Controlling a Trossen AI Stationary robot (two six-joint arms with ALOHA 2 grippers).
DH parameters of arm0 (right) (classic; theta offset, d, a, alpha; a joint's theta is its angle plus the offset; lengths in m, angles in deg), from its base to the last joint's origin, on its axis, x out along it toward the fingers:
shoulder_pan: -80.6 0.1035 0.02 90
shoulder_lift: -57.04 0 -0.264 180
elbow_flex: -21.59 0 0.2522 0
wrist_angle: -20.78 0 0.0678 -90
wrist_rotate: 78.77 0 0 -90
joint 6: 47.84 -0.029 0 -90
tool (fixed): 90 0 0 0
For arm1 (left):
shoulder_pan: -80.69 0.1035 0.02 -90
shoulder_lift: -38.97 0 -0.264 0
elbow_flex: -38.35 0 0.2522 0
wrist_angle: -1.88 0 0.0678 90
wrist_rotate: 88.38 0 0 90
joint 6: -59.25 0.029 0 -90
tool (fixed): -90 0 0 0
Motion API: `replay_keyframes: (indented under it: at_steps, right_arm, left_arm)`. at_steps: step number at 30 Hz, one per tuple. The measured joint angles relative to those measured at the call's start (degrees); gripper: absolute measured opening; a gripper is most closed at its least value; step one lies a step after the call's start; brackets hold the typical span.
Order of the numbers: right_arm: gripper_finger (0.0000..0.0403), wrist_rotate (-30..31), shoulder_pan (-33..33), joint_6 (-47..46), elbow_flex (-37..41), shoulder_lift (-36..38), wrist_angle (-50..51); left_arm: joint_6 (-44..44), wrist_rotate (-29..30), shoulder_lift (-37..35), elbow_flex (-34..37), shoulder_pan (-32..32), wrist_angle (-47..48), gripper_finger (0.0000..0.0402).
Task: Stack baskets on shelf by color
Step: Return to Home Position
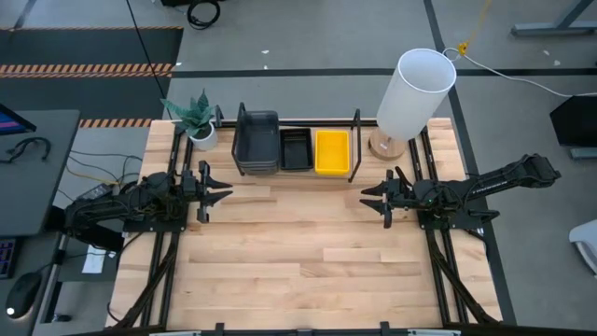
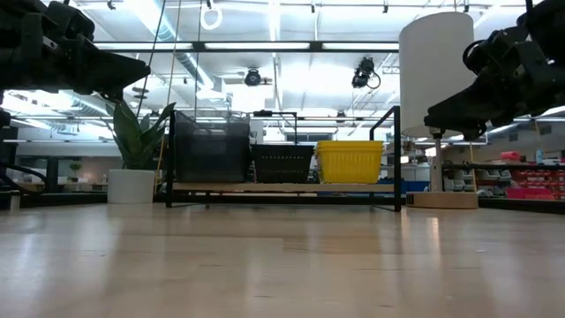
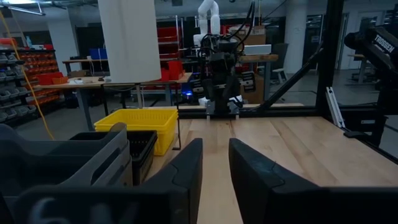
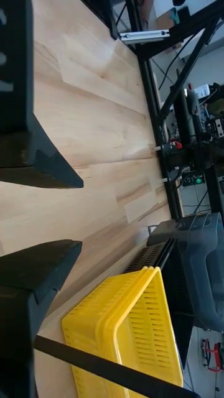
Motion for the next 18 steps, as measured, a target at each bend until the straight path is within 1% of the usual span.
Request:
replay_keyframes:
  at_steps: [6, 18]
  right_arm:
    - [0.0149, 0.0, 0.0, 0.0, 0.0, 0.0, 0.0]
    - [0.0149, 0.0, 0.0, 0.0, 0.0, 0.0, 0.0]
  left_arm:
    - [0.0, 0.0, 0.0, 0.0, 0.0, 0.0, 0.008]
    - [0.0, 0.0, 0.0, 0.0, 0.0, 0.0, 0.0087]
